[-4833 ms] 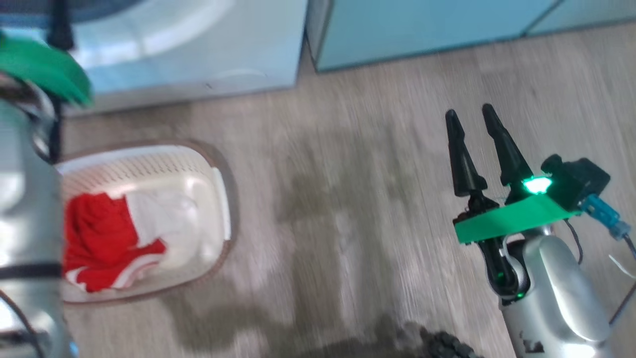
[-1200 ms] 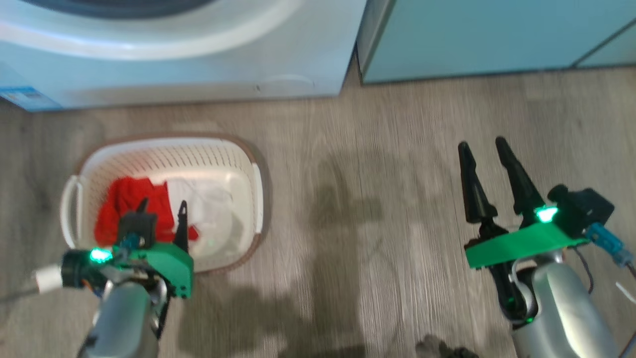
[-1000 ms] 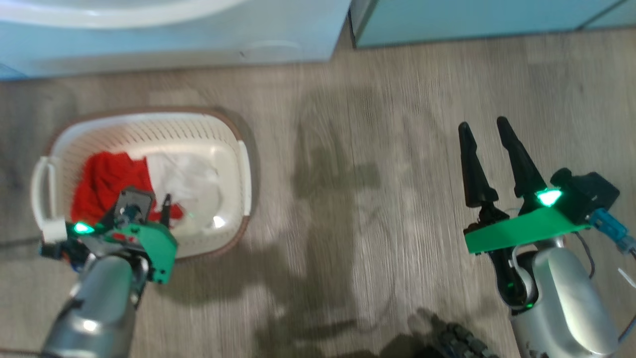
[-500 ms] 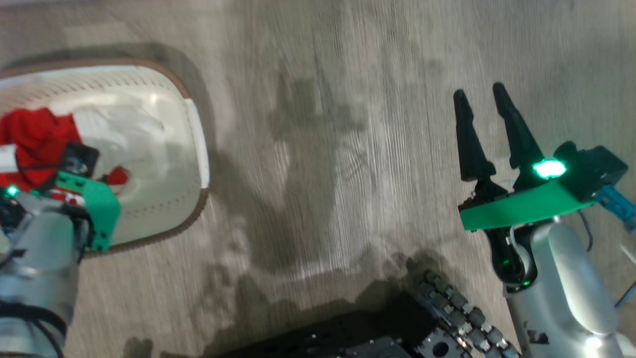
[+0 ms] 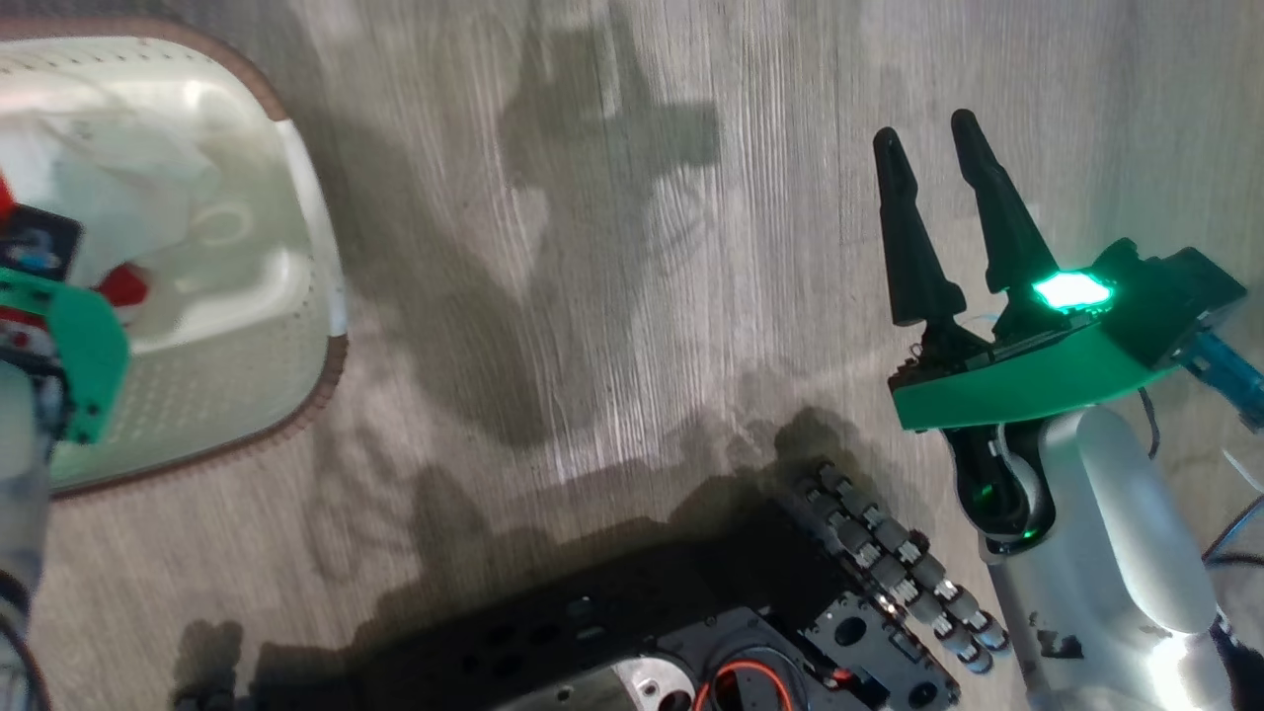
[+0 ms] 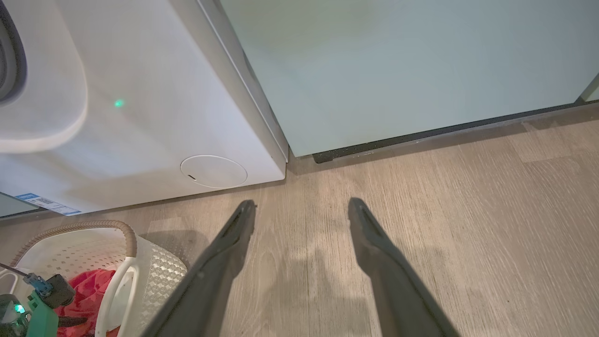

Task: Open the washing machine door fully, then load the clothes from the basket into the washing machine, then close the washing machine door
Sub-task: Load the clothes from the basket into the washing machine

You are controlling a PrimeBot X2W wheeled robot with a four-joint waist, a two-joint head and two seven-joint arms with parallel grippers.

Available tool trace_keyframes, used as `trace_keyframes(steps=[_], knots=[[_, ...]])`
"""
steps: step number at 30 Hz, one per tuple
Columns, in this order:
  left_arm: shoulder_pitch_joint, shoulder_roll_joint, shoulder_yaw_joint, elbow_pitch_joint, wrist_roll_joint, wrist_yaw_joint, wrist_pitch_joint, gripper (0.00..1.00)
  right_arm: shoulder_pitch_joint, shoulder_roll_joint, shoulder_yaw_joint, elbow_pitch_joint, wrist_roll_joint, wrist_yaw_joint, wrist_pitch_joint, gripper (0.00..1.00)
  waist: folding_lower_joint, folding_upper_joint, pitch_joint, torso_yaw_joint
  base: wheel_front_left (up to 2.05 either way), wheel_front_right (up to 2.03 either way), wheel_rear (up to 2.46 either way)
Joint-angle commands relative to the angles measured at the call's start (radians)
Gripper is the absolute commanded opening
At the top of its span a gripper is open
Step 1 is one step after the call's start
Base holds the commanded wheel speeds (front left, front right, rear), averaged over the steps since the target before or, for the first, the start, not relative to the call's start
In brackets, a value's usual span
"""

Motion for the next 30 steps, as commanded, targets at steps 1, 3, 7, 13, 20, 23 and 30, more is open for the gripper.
trace_keyframes(steps=[1,3,7,13,20,23,30], knots=[[0.005,0.063,0.013,0.002,0.008,0.022,0.014,1.0,0.034,-0.002,0.018,-0.032,0.012,0.0,-0.009,1.0,-0.0001,0.0001,0.034,-0.018,0.0,0.0,0.0],[-0.001,0.07,0.006,0.003,0.011,0.034,0.021,1.0,0.042,-0.002,0.018,-0.035,0.011,0.0,-0.009,1.0,-0.0001,0.0001,0.04,-0.018,0.0,0.0,0.0],[-0.018,0.077,-0.006,0.005,0.014,0.037,0.031,1.0,0.058,-0.002,0.021,-0.039,0.005,0.0,-0.009,1.0,-0.0001,0.0001,0.055,-0.014,0.0,0.0,0.0],[-0.045,0.072,-0.026,0.007,0.018,0.029,0.042,1.0,0.062,-0.002,0.02,-0.046,0.001,0.0,-0.009,1.0,-0.0001,0.0001,0.074,-0.006,0.0,0.0,0.0],[-0.074,0.063,-0.052,0.009,0.022,0.023,0.075,1.0,0.063,-0.002,0.013,-0.052,-0.009,0.0,-0.009,1.0,-0.0001,0.0001,0.088,0.003,0.0,0.0,0.0],[-0.079,0.067,-0.061,0.009,0.018,0.017,0.11,1.0,0.069,-0.002,0.017,-0.063,-0.009,0.0,-0.009,1.0,-0.0001,0.0001,0.09,0.003,0.0,0.0,0.0],[-0.085,0.068,-0.081,0.01,0.015,-0.005,0.161,1.0,0.08,-0.002,0.022,-0.081,-0.013,0.0,-0.009,1.0,-0.0001,0.0001,0.093,0.003,0.0,0.0,0.0]])
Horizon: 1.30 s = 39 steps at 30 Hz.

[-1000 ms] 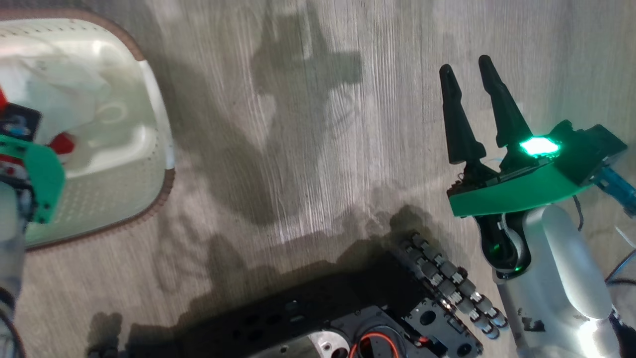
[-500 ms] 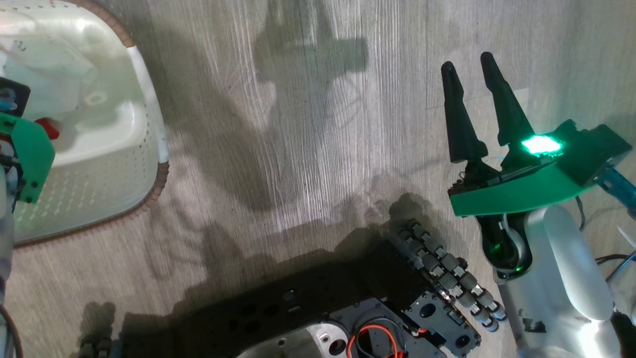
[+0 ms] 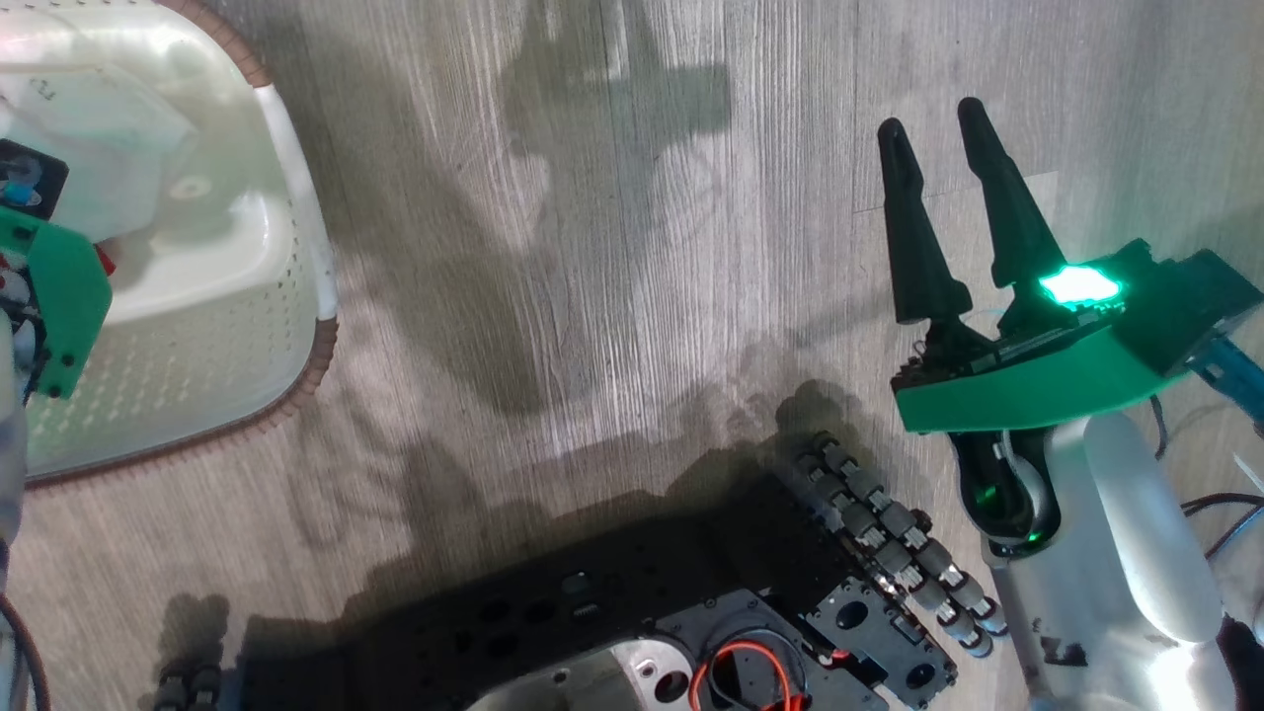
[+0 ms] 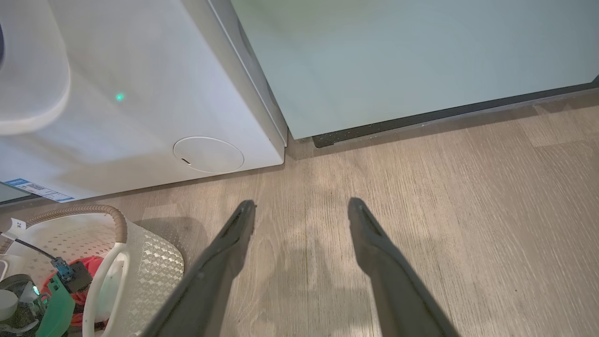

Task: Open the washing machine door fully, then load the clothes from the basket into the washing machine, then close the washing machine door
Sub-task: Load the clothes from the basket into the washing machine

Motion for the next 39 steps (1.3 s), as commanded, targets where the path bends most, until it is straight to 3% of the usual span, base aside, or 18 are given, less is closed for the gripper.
trace_keyframes(steps=[1,3,4,6,15,23,39], knots=[[0.019,0.043,0.008,0.001,-0.002,-0.01,0.015,1.0,0.071,-0.002,0.016,-0.028,-0.008,0.0,-0.009,1.0,0.0,-0.0001,0.0,0.001,0.0,0.0,0.0],[0.023,0.037,0.01,0.002,-0.014,-0.031,0.054,1.0,0.073,-0.002,0.014,-0.03,-0.003,0.0,-0.009,1.0,0.0,-0.0001,-0.001,0.004,0.0,0.0,0.0],[0.022,0.035,0.013,0.002,-0.021,-0.037,0.07,0.79,0.074,-0.002,0.014,-0.029,-0.005,0.0,-0.009,1.0,0.0,-0.0001,-0.001,0.005,0.0,0.0,0.0],[0.02,0.031,0.014,0.002,-0.028,-0.038,0.089,0.0,0.075,-0.002,0.013,-0.029,-0.008,0.0,-0.009,1.0,0.0,-0.0001,-0.002,0.007,0.0,0.0,0.0],[0.026,0.028,0.012,0.002,-0.052,-0.021,0.1,0.0,0.057,-0.002,0.013,-0.028,-0.011,0.0,-0.009,1.0,0.0,-0.0001,-0.018,0.001,0.0,0.0,0.0],[0.046,0.042,0.029,0.002,-0.091,-0.001,0.047,0.0,0.014,-0.002,0.028,-0.013,0.01,0.0,-0.009,1.0,0.0,-0.0001,-0.067,-0.032,0.0,0.0,0.0],[0.173,-0.026,0.045,0.001,-0.158,0.048,-0.112,0.0,0.019,-0.002,0.022,0.04,-0.015,0.0,-0.009,1.0,0.0,-0.0001,-0.333,-0.021,0.0,0.0,0.0]])
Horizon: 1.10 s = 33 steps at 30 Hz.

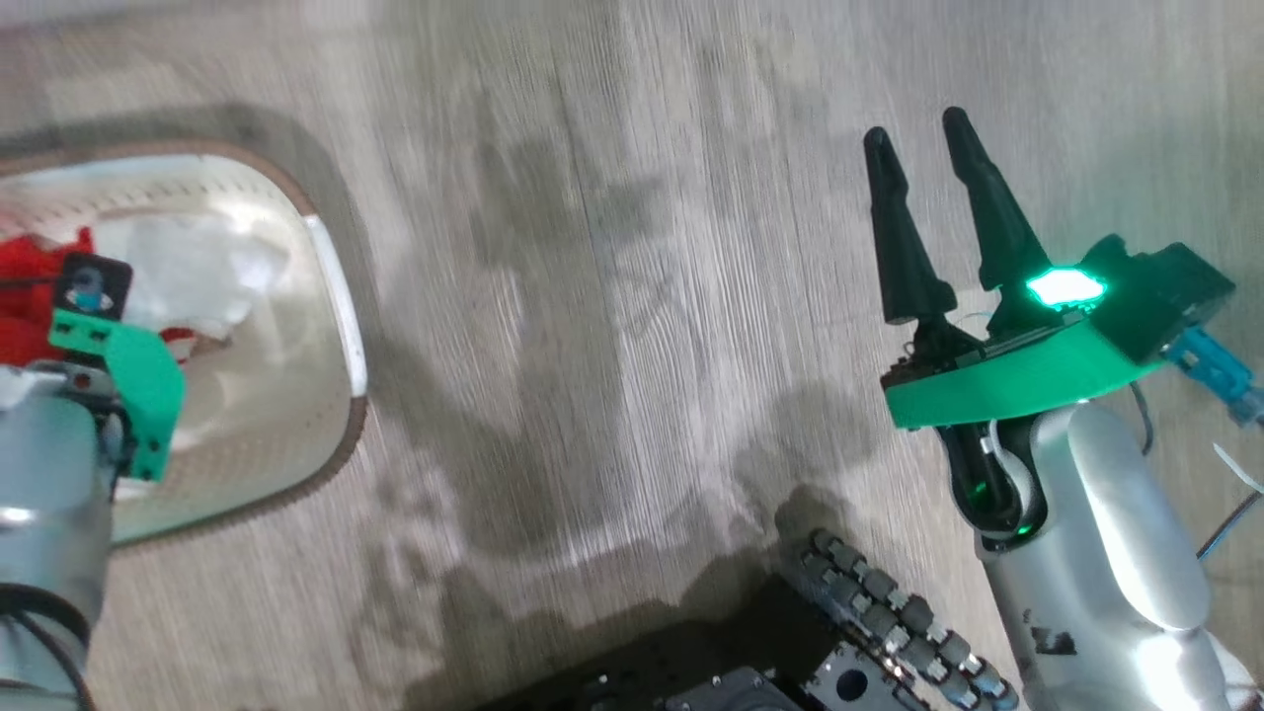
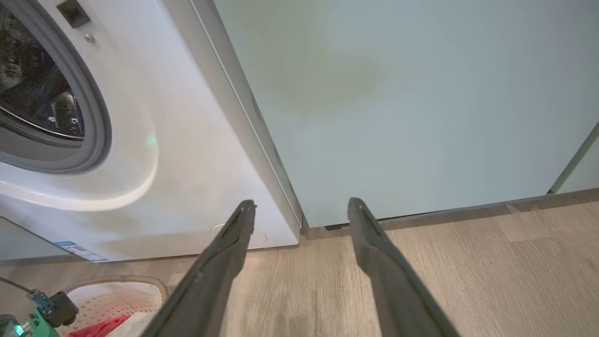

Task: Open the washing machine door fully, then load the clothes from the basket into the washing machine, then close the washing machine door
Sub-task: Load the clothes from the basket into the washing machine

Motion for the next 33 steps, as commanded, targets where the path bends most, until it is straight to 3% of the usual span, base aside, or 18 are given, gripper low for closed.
trace_keyframes(steps=[1,12,19,33], knots=[[0.033,0.024,0.027,-0.008,-0.013,0.008,-0.033,0.0,0.046,-0.002,0.014,-0.018,-0.012,0.0,-0.009,1.0,0.0,-0.0001,-0.071,0.012,0.0,0.0,0.0],[0.094,-0.039,0.052,-0.041,-0.073,0.039,-0.283,0.0,0.087,-0.002,-0.002,0.009,-0.05,0.0,-0.009,1.0,0.0,-0.0001,-0.256,0.051,0.0,0.0,0.0],[0.13,-0.078,0.068,-0.118,-0.107,0.067,-0.339,0.0,0.119,-0.002,-0.008,0.035,-0.069,0.0,-0.009,1.0,0.0,-0.0001,-0.36,0.087,0.0,0.0,0.0],[0.359,-0.08,0.115,-0.605,-0.114,0.152,-0.342,0.0,0.179,-0.002,-0.011,0.074,-0.085,0.0,-0.009,1.0,0.0,-0.0001,-0.54,0.138,0.0,0.0,0.0]])
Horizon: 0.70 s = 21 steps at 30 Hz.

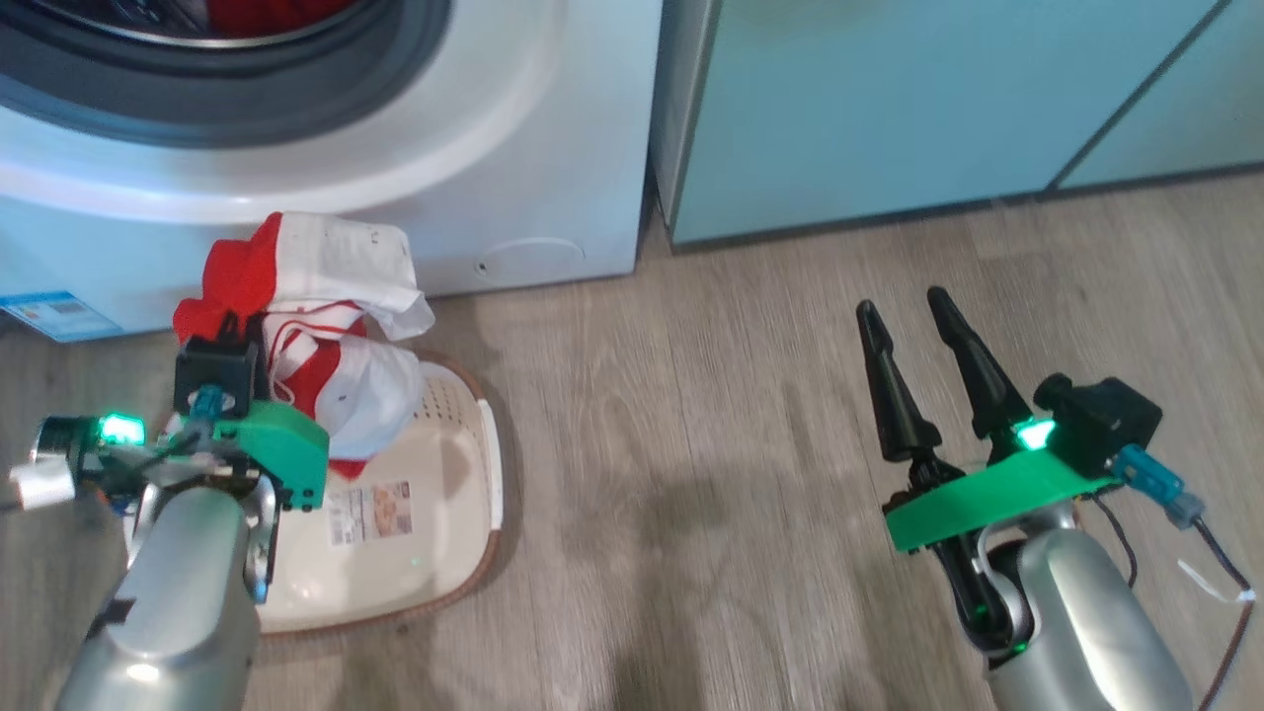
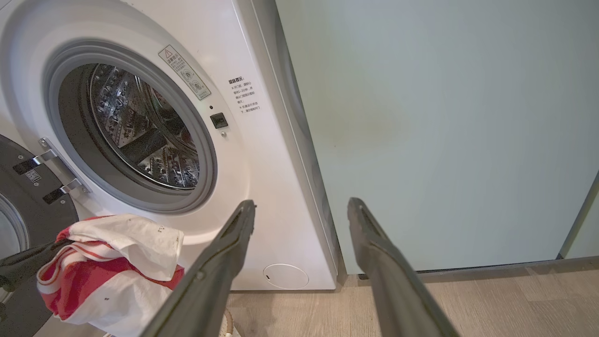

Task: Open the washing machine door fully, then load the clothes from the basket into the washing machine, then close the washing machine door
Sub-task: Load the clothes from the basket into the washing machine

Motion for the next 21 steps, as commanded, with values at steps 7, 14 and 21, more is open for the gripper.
trace_keyframes(steps=[7,14,21], knots=[[0.089,0.033,0.065,-0.268,0.017,0.021,-0.014,0.0,0.037,-0.001,0.012,-0.013,-0.012,0.0,-0.009,1.0,0.0001,0.0,-0.104,0.03,0.0,0.0,0.0],[0.199,0.021,0.094,-0.476,0.038,0.037,-0.014,0.0,0.063,-0.001,0.012,-0.002,-0.017,0.0,-0.009,1.0,0.0001,0.0,-0.158,0.037,0.0,0.0,0.0],[0.272,-0.007,0.083,-0.594,0.065,0.043,-0.014,0.0,0.077,-0.001,-0.001,-0.006,-0.027,0.0,-0.009,1.0,0.0001,0.0,-0.174,0.04,0.0,0.0,0.0]])
